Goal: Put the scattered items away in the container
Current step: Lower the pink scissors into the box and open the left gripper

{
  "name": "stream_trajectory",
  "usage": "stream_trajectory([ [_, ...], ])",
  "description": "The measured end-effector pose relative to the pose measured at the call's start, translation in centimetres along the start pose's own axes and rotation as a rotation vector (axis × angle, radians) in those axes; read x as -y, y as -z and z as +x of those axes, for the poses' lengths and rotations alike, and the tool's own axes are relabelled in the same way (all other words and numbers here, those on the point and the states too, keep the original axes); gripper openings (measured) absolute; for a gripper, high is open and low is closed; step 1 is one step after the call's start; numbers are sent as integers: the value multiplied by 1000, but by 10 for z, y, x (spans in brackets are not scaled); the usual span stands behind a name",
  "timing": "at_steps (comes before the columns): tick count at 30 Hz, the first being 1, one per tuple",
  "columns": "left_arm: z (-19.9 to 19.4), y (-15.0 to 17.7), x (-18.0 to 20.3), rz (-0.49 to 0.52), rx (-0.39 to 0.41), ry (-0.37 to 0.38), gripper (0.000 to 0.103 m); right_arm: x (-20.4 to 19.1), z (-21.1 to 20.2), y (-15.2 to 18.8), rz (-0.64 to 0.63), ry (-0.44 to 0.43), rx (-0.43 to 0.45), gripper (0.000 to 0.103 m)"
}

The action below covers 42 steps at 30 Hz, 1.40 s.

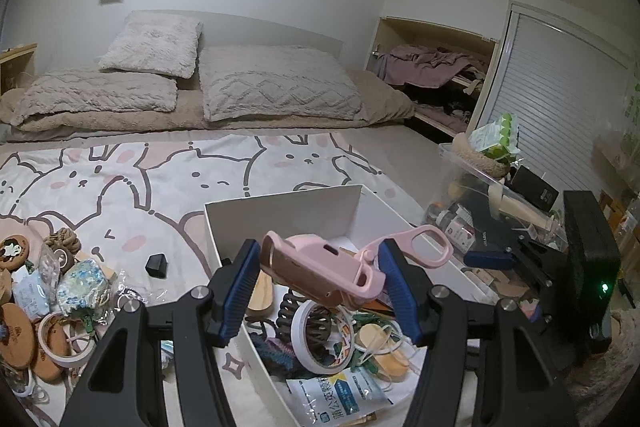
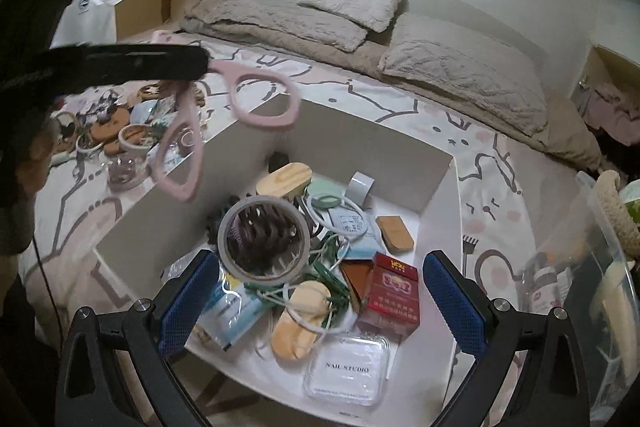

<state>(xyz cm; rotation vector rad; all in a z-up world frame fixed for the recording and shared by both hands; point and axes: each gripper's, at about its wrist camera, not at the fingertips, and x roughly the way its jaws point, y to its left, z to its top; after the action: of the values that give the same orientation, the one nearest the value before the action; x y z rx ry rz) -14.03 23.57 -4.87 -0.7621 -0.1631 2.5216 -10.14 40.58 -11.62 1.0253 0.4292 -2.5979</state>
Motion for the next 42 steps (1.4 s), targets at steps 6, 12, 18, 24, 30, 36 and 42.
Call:
stream_trajectory([
  [6,17,-8,4,2,-14,-26,61,2,-6,7,-12,8,60,102],
  [12,46,-14,8,-8,-72,-36,61,12,-5,16,18,-22,108,102],
  [18,77,-14,11,-31,-146,-38,61,24,2,22,55,-31,83,102],
  [24,108,-18,17,-15,-221,-68,61,27,7,22,83,-55,71,102],
  [30,131,-30,27,32,-269,-94,61,31,7,22,113,-71,57,102],
  [36,161,-41,43,97,-346,-91,61,33,3,24,141,-76,59,102],
  [42,190,-41,65,231,-428,-83,61,38,2,25,156,-75,59,102],
])
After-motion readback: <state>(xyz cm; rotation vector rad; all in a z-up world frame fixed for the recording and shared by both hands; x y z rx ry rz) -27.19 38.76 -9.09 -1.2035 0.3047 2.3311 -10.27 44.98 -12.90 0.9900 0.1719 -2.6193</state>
